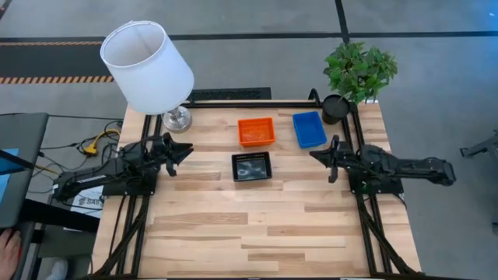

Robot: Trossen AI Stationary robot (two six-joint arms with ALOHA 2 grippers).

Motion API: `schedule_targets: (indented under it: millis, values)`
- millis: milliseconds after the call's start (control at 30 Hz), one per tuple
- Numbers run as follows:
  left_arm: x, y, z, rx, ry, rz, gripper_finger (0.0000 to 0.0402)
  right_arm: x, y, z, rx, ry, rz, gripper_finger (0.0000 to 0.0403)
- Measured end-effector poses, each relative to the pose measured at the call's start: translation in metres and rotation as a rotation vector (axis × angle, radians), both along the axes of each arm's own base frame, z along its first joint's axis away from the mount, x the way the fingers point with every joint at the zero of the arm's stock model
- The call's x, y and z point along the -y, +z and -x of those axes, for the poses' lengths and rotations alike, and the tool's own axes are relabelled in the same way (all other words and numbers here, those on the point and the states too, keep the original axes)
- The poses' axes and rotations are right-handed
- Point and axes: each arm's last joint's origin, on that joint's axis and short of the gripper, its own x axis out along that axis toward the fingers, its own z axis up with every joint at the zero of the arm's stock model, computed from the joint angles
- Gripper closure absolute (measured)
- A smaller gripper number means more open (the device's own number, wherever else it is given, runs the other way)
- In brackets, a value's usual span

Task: Stack baskets by color
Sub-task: Return to Home Position

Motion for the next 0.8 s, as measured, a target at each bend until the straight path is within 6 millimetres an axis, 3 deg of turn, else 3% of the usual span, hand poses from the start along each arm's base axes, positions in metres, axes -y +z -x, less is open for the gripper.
schedule_targets:
  millis: [333, 567, 800]
  values:
    - [0.0024, -0.0006, -0.0008, -0.043, -0.079, -0.135, 0.0397, 0.002, 0.0039, 0.0048, 0.048, 0.018, 0.03, 0.0387]
    - [0.0013, -0.0014, -0.0006, -0.051, -0.043, -0.136, 0.0378, 0.002, 0.0036, 0.0048, 0.045, 0.018, 0.029, 0.0361]
    - [0.0013, -0.0017, -0.0007, -0.052, -0.041, -0.136, 0.0373, 0.002, 0.0033, 0.0048, 0.043, 0.018, 0.029, 0.036]
